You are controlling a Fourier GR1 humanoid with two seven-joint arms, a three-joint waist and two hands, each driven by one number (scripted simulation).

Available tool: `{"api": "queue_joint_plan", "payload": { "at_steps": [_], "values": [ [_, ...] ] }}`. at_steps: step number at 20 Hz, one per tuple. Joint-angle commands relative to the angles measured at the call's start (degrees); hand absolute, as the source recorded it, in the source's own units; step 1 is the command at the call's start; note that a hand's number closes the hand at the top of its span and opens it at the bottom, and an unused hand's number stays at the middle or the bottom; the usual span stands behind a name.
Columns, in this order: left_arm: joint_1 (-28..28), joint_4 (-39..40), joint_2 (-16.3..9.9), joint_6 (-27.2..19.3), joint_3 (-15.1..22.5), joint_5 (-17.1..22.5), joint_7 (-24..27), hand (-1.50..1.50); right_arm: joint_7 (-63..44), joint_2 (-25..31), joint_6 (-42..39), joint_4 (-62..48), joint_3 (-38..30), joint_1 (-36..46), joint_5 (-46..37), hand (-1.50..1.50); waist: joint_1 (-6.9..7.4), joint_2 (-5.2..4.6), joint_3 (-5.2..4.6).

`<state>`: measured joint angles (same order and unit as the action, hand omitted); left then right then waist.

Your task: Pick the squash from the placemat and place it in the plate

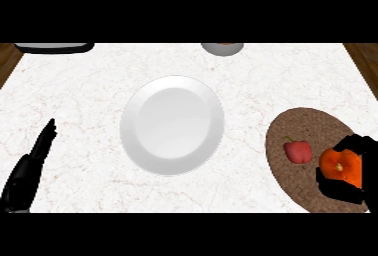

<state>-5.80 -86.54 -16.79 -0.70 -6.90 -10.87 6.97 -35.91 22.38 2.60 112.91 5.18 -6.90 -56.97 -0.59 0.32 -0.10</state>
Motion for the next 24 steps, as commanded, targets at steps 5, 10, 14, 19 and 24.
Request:
{"api": "queue_joint_plan", "payload": {
  "at_steps": [5, 10, 14, 19, 24],
  "values": [
    [3.37, 0.62, -0.36, 0.48, -0.44, -0.22, -2.67, 0.0, -1.39, -2.21, -3.48, 19.75, 8.76, 4.46, -3.09, 1.5, 0.22, -0.12, 0.05],
    [0.9, -1.24, 0.84, 0.51, 0.65, -0.84, -0.19, 0.0, -9.53, -9.12, -11.35, 17.94, 18.89, 18.19, -7.88, 1.5, 1.56, -0.27, -0.01],
    [-0.48, 0.26, 3.34, -1.1, 2.01, -2.67, 1.25, 0.0, -12.5, -15.07, -16.54, 13.17, 19.68, 27.76, -5.96, 1.5, 1.39, -0.33, 0.02],
    [-1.88, -2.31, 1.84, 0.33, 0.69, -2.31, 1.07, 0.0, -18.35, -22.1, -13.85, 3.1, 22.05, 37.66, -6.58, 1.5, 1.44, -0.29, 0.07],
    [2.34, -2.6, 1.44, 1.53, 0.84, -1.77, -3.01, 0.0, -24.03, -22.3, -2.46, -16.32, 23.45, 48.62, -1.22, 1.5, 2.44, -0.53, 0.07]
  ]
}}
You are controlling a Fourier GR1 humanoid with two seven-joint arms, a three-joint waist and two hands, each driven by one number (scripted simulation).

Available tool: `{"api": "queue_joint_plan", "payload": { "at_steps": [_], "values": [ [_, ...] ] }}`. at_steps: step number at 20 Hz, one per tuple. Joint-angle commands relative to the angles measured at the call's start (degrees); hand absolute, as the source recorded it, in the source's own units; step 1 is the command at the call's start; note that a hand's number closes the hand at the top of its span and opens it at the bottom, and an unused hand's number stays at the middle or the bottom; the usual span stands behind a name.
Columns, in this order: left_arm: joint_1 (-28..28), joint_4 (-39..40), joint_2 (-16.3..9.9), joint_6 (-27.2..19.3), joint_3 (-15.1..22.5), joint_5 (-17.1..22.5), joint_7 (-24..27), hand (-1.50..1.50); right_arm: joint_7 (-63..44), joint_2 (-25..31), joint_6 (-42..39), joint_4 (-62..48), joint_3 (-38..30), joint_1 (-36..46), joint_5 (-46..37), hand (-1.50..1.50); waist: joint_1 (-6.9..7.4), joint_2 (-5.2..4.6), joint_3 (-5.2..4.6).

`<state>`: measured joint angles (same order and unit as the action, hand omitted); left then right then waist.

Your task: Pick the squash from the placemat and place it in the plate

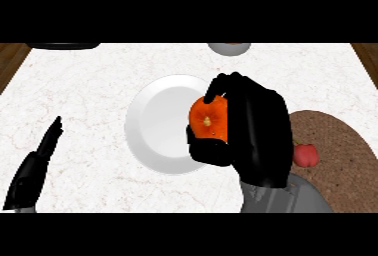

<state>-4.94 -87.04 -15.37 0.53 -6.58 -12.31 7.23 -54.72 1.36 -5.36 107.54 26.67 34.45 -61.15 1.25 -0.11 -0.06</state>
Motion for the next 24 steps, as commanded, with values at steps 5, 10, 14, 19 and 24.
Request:
{"api": "queue_joint_plan", "payload": {
  "at_steps": [5, 10, 14, 19, 24],
  "values": [
    [3.05, 1.83, -0.41, 1.03, -0.42, 0.04, 0.1, 0.0, -4.22, -1.33, 11.66, -27.04, 2.1, 15.12, 11.19, 1.5, 1.17, -0.36, 0.0],
    [3.56, 3.51, 0.52, -0.7, -1.26, -0.88, 0.46, 0.0, -0.61, -1.35, 20.3, -36.51, 7.12, 13.92, 17.01, 1.5, 0.21, -0.13, 0.04],
    [3.7, 1.7, -0.29, 0.55, -0.86, -1.1, -1.32, 0.0, 6.81, -1.35, 24.75, -48.45, 7.03, 17.84, 24.39, 1.5, 0.79, -0.35, 0.05],
    [2.65, 0.03, 0.85, 0.23, 0.57, -1.8, -1.3, 0.0, 0.82, -1.35, 37.37, -54.51, 6.73, 20.05, 31.37, -1.5, 2.36, -0.54, 0.06],
    [2.04, 2.25, 0.84, 0.74, -0.38, -1.42, 0.19, 0.0, 5.82, -1.35, 44.72, -57.91, 12.76, 21.19, 37.2, -1.5, 1.27, -0.34, 0.05]
  ]
}}
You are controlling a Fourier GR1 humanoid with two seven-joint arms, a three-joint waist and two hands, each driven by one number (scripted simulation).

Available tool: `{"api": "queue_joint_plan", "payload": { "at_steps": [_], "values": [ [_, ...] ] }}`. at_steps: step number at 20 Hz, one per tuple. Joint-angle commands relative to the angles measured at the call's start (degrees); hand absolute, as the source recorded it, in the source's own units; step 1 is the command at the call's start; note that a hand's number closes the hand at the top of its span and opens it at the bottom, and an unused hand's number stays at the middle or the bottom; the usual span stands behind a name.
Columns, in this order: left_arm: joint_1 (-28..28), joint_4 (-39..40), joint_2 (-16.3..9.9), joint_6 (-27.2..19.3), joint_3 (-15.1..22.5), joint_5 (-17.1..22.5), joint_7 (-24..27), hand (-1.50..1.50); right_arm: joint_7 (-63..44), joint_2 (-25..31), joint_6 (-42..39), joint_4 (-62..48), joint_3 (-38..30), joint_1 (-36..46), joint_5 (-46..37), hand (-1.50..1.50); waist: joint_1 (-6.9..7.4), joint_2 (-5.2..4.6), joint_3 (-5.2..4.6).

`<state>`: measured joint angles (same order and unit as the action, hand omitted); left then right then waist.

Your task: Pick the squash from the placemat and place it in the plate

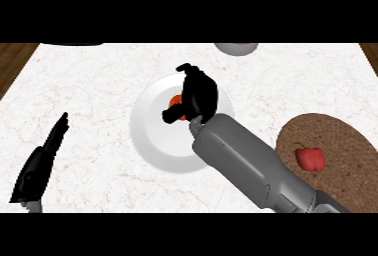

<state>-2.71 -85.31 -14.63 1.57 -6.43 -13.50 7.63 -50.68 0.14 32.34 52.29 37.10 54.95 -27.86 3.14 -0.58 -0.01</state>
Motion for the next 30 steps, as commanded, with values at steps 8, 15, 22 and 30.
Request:
{"api": "queue_joint_plan", "payload": {
  "at_steps": [8, 15, 22, 30],
  "values": [
    [-0.39, 1.25, 1.05, -1.09, -0.61, -0.48, -0.34, 0.0, 4.0, -0.13, 24.4, -1.69, -4.73, 1.12, -0.15, -1.5, -2.24, 0.42, 0.01],
    [-3.76, -1.43, 0.48, -0.98, -2.42, 0.62, 0.14, 0.0, 10.16, 3.73, 27.96, 14.94, -11.93, -10.77, 2.74, -1.5, -3.97, 0.94, 0.12],
    [-2.83, -2.57, -1.03, 0.72, -3.53, 1.41, -0.84, 0.0, 28.57, 14.97, 23.34, 36.64, -12.24, -34.46, 13.93, -1.5, -3.81, 0.66, 0.13],
    [-1.22, -2.12, -0.72, 1.91, -3.86, 1.43, -1.5, 0.0, 43.57, 22.39, 12.31, 45.51, -20.87, -47.79, 25.36, -1.5, -3.34, 0.58, 0.06]
  ]
}}
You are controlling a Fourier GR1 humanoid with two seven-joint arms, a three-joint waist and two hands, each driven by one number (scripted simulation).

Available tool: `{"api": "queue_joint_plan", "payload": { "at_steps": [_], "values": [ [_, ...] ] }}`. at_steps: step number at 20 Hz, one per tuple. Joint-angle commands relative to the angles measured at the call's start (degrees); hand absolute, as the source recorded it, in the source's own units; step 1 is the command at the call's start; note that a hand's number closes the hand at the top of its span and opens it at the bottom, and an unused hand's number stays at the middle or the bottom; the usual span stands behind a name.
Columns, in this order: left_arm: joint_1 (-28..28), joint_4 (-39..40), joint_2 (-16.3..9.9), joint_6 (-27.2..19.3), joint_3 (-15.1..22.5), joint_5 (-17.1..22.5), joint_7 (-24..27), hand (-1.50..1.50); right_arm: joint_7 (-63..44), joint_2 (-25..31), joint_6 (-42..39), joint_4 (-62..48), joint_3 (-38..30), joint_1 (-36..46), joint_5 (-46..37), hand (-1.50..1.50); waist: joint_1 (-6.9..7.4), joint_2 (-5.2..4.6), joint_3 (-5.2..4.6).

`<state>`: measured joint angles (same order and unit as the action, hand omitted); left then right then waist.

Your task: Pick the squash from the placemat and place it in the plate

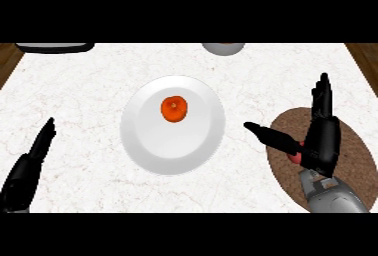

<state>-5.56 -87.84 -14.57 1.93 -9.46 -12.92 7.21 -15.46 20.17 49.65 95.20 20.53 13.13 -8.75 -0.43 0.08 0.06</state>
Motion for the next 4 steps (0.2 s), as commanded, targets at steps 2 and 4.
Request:
{"api": "queue_joint_plan", "payload": {
  "at_steps": [2, 4],
  "values": [
    [-1.86, -2.08, 0.99, -0.42, 0.18, -1.63, -0.01, 0.0, 7.33, 1.59, -6.18, 4.66, -6.24, -8.92, 5.13, -1.5, 0.37, -0.03, -0.04],
    [-3.61, -1.76, 1.64, 0.07, 0.24, -0.92, 1.95, 0.0, 13.61, 3.07, -9.93, 4.22, -10.67, -11.86, 11.02, -1.5, 0.35, -0.04, -0.01]
  ]
}}
